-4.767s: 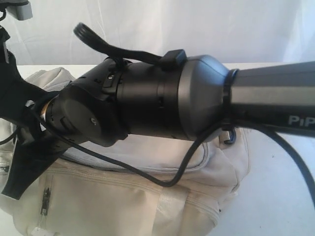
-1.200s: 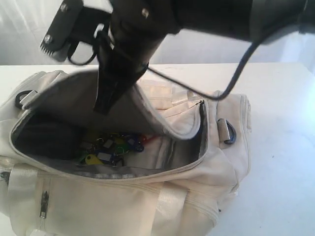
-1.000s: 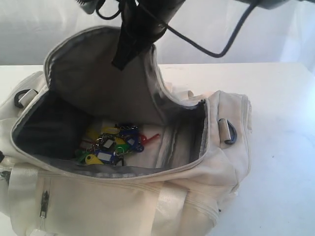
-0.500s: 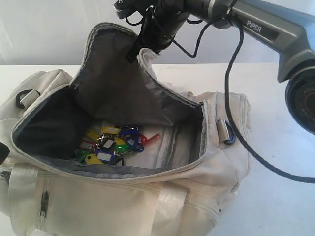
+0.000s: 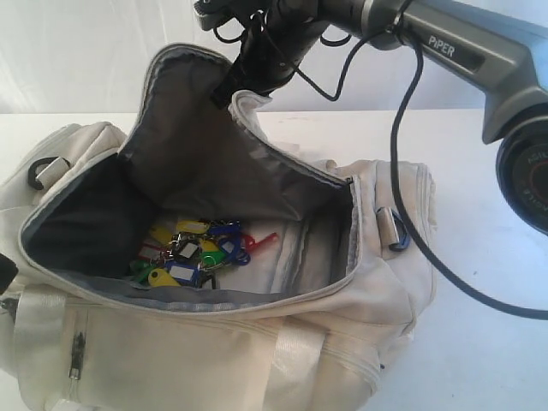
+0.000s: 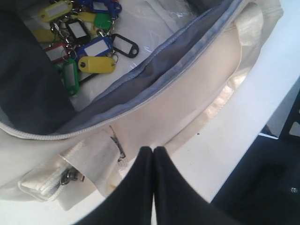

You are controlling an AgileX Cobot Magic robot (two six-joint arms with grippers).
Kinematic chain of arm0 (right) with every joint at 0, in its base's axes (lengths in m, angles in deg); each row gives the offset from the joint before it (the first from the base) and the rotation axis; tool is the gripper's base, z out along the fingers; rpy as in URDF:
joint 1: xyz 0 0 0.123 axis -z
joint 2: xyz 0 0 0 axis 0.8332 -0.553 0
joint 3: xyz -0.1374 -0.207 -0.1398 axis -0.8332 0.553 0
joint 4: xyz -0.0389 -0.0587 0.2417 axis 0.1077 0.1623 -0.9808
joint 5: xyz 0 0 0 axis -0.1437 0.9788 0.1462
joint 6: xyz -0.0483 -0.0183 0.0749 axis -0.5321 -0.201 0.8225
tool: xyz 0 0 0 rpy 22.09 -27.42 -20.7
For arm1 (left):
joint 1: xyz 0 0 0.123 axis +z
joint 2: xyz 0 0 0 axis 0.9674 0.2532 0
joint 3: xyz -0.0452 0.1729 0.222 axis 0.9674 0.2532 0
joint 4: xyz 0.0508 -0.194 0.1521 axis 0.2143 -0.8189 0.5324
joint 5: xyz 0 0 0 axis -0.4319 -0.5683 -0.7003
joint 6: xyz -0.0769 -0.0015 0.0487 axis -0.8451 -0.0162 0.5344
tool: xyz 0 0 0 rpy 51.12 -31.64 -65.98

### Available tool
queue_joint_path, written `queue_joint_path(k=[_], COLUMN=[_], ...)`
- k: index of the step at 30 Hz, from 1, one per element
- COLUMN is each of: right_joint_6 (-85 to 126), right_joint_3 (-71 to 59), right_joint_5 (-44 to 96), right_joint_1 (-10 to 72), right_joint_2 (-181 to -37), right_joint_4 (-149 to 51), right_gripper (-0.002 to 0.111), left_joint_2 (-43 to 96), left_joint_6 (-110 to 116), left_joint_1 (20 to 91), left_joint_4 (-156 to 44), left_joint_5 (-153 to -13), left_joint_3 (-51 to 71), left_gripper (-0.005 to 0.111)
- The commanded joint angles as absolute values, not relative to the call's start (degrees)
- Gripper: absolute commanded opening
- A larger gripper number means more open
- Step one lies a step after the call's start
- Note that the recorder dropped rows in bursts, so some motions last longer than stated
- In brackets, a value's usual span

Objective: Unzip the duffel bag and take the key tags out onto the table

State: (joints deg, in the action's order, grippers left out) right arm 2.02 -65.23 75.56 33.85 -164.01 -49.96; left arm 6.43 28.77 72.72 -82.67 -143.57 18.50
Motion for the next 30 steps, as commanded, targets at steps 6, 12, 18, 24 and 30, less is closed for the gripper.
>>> queue_joint_path(k=[6,12,18,24,30], right_joint_6=[2.2,5.1,7.0,6.8,6.8], right_joint_3=[-65.7,-65.7,-65.7,-65.7,-65.7], right_joint_5=[74.7,74.5,74.8,75.3,81.3], right_joint_1=[34.2,34.2,34.2,34.2,34.2], right_joint_2=[-164.0,-164.0,-161.5,-157.3,-154.8], right_joint_4=[-50.4,-49.9,-49.9,-47.3,-46.5], right_gripper=[0.002,0.030,0.063,0.066,0.066], left_joint_2=[5.9,5.9,5.9,5.9,8.9], left_joint_6=[28.9,29.0,29.0,29.0,33.3], left_joint_1=[72.9,72.9,72.9,72.9,72.9], left_joint_4=[-85.4,-85.4,-85.4,-85.4,-91.3], left_joint_5=[-145.4,-145.3,-145.3,-142.3,-134.9], left_joint_3=[18.8,18.8,18.8,18.8,18.8], left_gripper=[0.000,0.000,0.000,0.000,0.000])
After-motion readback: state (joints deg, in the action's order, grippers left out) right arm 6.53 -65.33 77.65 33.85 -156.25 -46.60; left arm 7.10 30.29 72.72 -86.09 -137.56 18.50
